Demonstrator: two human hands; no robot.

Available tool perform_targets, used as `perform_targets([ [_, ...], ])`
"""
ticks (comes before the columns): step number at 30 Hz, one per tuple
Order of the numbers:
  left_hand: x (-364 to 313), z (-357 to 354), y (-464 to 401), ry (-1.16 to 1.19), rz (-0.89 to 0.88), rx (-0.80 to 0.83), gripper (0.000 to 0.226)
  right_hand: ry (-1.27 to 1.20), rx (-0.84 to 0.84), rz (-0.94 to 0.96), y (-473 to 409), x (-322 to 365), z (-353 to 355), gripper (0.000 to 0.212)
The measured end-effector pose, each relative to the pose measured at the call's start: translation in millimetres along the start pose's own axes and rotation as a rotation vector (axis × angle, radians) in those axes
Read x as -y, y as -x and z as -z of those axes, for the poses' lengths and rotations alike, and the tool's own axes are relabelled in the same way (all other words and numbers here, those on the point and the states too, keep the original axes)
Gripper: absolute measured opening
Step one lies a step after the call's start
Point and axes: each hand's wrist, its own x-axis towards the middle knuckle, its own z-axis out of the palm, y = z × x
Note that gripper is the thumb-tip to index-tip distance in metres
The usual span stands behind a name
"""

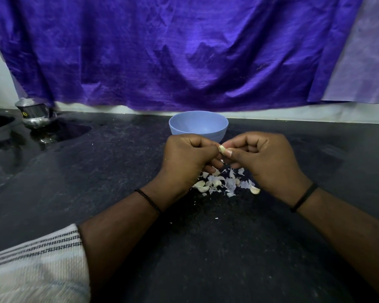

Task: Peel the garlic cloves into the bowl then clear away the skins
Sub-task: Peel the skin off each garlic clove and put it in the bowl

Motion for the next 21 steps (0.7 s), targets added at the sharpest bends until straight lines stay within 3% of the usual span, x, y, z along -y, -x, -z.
perform_targets([
  [21, 3.7, -4.2, -2.6, 0.000, 0.085, 0.005, 0.007, -0.041, 0.048, -0.053, -0.4, -2.7, -1.0, 0.013],
])
